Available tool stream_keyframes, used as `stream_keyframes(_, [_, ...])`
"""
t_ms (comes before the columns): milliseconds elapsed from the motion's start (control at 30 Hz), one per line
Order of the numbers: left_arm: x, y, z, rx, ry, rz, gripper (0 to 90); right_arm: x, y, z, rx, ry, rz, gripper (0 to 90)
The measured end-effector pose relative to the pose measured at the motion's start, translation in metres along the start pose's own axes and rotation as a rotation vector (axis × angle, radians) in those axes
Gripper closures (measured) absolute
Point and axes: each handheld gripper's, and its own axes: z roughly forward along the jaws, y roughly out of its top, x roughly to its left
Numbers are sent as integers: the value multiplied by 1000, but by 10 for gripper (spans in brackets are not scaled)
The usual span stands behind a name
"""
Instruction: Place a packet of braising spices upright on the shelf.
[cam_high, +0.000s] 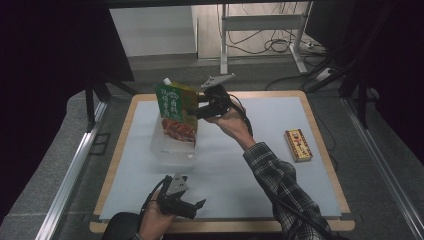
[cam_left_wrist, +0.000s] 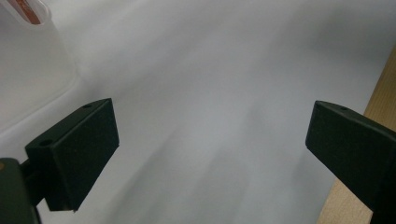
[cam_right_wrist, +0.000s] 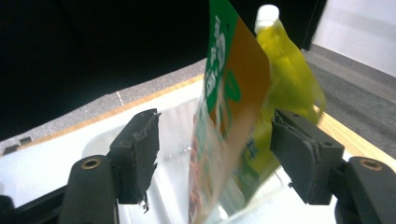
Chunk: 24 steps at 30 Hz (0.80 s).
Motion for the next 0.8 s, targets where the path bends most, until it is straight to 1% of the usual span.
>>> stream_keyframes(67, [0, 0, 0, 2, -2, -5, 26, -1, -3, -3, 9, -2, 2, 315])
stream_keyframes(133, [0, 0, 0, 3, -1, -8, 25, -2, -6, -6, 14, 6, 12, 308])
stream_keyframes(200, [1, 0, -1, 2, -4, -11, 25, -1, -9, -10, 1, 1, 17, 283])
stream_keyframes(300, [1, 0, 0, 2, -3, -16, 25, 0, -13, -16, 2, -5, 13, 261])
stream_keyframes(400, [1, 0, 0, 1, -7, -18, 24, 1, -18, -22, 14, -10, 2, 256])
stream_keyframes(467, [1, 0, 0, 1, -9, -17, 24, 2, -22, -25, 32, -11, -6, 257])
stream_keyframes(633, [1, 0, 1, 4, -7, -13, 24, 4, -30, -33, 42, -12, -15, 257])
stream_keyframes(800, [1, 0, 1, 2, -6, -15, 24, 6, -39, -40, 51, 1, 5, 257])
